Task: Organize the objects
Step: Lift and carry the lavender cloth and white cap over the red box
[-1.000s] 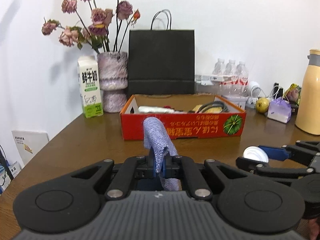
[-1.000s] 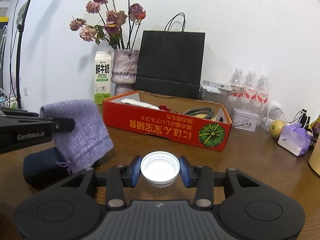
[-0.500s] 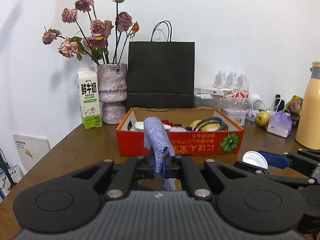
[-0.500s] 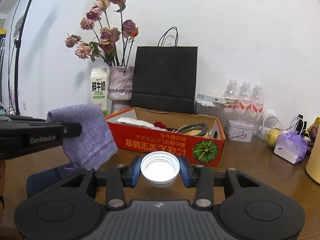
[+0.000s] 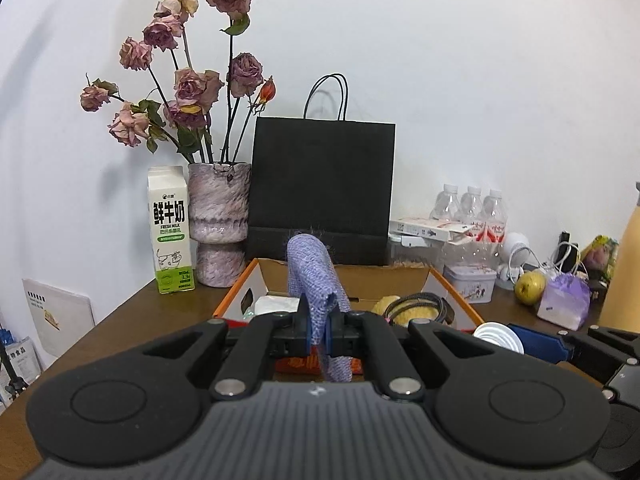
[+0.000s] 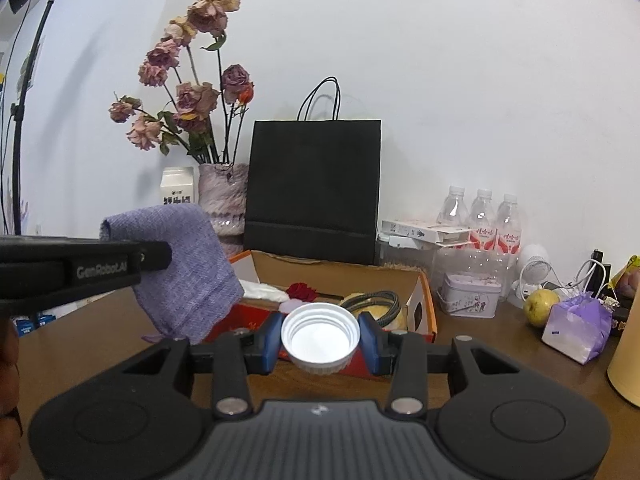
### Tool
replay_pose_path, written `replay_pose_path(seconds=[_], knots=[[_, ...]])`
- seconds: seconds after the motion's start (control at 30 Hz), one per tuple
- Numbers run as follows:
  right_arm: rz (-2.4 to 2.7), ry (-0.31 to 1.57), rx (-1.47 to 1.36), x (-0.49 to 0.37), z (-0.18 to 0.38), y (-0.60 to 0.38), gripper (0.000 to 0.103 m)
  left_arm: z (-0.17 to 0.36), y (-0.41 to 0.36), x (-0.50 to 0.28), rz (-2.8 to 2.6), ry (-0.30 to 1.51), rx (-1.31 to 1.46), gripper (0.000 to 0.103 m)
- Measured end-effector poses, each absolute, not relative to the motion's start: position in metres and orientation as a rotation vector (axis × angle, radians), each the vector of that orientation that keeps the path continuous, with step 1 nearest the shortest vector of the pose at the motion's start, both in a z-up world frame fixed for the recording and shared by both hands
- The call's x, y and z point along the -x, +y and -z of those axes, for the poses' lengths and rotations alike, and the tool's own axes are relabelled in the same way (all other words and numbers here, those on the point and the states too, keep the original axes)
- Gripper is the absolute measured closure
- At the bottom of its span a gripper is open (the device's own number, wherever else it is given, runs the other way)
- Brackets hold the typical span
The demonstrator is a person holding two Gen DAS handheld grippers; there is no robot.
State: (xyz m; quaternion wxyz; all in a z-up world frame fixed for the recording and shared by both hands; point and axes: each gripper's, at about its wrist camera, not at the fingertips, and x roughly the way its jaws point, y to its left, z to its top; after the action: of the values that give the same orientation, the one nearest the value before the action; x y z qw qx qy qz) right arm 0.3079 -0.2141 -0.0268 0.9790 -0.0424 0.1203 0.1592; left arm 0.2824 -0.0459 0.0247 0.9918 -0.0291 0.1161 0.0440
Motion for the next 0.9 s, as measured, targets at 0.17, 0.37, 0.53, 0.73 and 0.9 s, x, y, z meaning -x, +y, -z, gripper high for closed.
replay_pose_path(seconds=[0.17,0.37,0.53,0.73,0.9], knots=[[-0.317,0.236,0.070,-0.328,0.022,-0.215,0.064,-0.030,-0.048,-0.299,-0.092,0.228,0.077,0.097],[-0.329,0.231,0.068,-0.353,0.023,-0.211,0.064,-0.031,-0.050,-0.321,-0.090,0.225,0.077,0.097],[-0.327,0.237,0.064,-0.371,0.022,-0.210,0.064,-0.033,-0.050,-0.338,-0.083,0.225,0.090,0.097],[-0.319,0.239,0.053,-0.392,0.020,-0.212,0.064,-0.034,-0.051,-0.358,-0.078,0.224,0.102,0.097],[-0.307,0.246,0.045,-0.410,0.021,-0.214,0.064,-0.036,-0.046,-0.374,-0.083,0.215,0.122,0.097]])
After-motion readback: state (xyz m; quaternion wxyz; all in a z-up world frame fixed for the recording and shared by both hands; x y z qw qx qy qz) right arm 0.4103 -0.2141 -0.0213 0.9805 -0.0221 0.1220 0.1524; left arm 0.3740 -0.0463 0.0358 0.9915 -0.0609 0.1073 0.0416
